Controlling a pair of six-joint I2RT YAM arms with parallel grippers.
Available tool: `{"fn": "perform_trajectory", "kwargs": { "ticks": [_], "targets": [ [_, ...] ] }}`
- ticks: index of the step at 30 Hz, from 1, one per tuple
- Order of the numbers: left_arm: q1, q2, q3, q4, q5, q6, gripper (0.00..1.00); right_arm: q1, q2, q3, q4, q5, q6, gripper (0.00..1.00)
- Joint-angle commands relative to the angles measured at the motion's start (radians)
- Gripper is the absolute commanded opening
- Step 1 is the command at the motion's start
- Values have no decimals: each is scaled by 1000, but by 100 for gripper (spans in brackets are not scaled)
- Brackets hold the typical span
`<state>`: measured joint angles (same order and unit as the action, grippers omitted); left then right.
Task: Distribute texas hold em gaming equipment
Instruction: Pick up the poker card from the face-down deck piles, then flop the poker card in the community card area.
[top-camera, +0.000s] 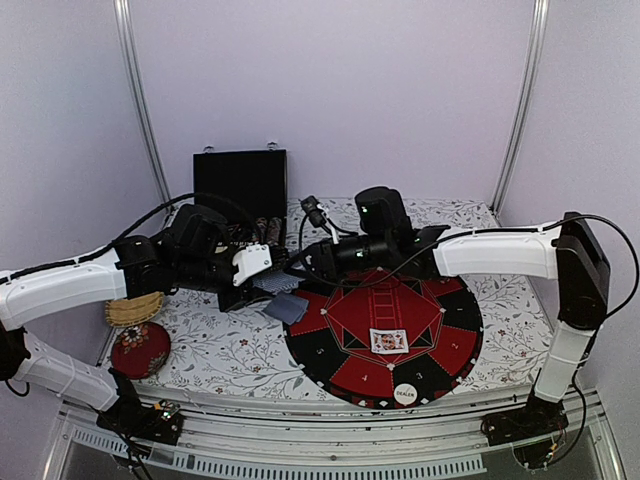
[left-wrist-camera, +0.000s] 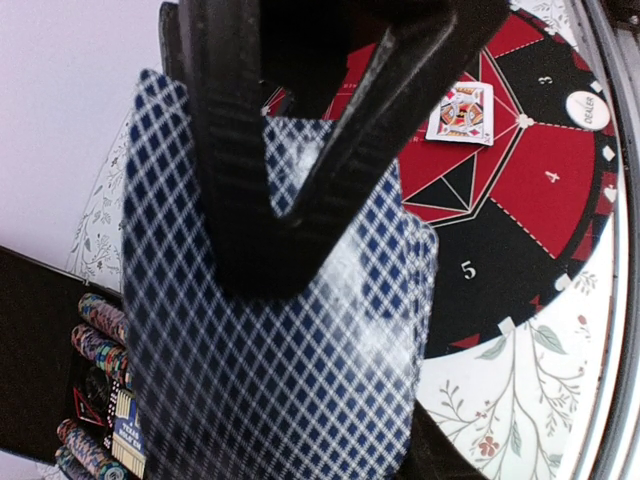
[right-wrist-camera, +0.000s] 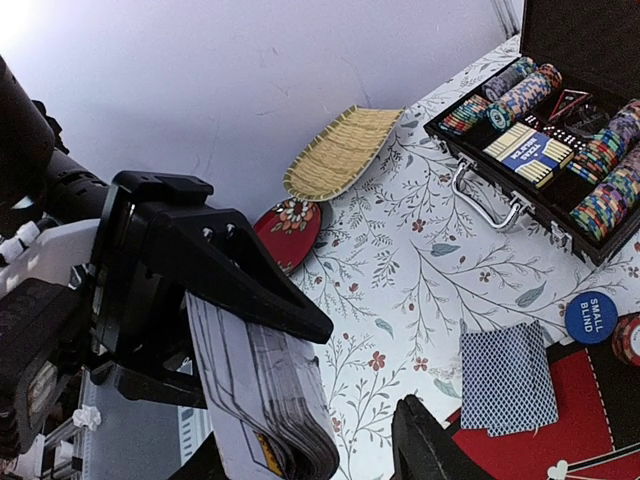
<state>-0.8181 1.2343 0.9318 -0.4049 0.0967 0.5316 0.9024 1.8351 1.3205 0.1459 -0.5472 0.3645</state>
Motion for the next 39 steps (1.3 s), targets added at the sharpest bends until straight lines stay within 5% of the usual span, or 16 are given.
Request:
{"fn": "perform_trajectory", "kwargs": {
  "ticks": [1, 13, 17, 21, 30, 34, 39],
  "targets": [
    [-13, -16, -11, 23, 9, 10, 46, -1, -45, -11, -44, 21, -15, 40],
    [-13, -16, -11, 24, 0, 10, 46, -2, -161, -46, -164, 82, -27, 21],
    [-14, -13, -11, 26, -4, 8, 46, 0, -190, -53, -202, 107, -26, 4],
    [-12, -12, -11, 26, -5, 8, 46, 0, -233, -52, -257, 154, -29, 2],
    [-13, -13, -10, 25, -8, 8, 46, -65, -433, -66, -689, 674, 41, 2],
    [-14, -13, -8, 24, -4, 9, 46, -118, -364, -76, -1017, 923, 147, 2],
    [-14, -11, -7, 22, -1, 8, 46, -120, -226, -42, -1207, 1087, 250, 2]
  ]
}}
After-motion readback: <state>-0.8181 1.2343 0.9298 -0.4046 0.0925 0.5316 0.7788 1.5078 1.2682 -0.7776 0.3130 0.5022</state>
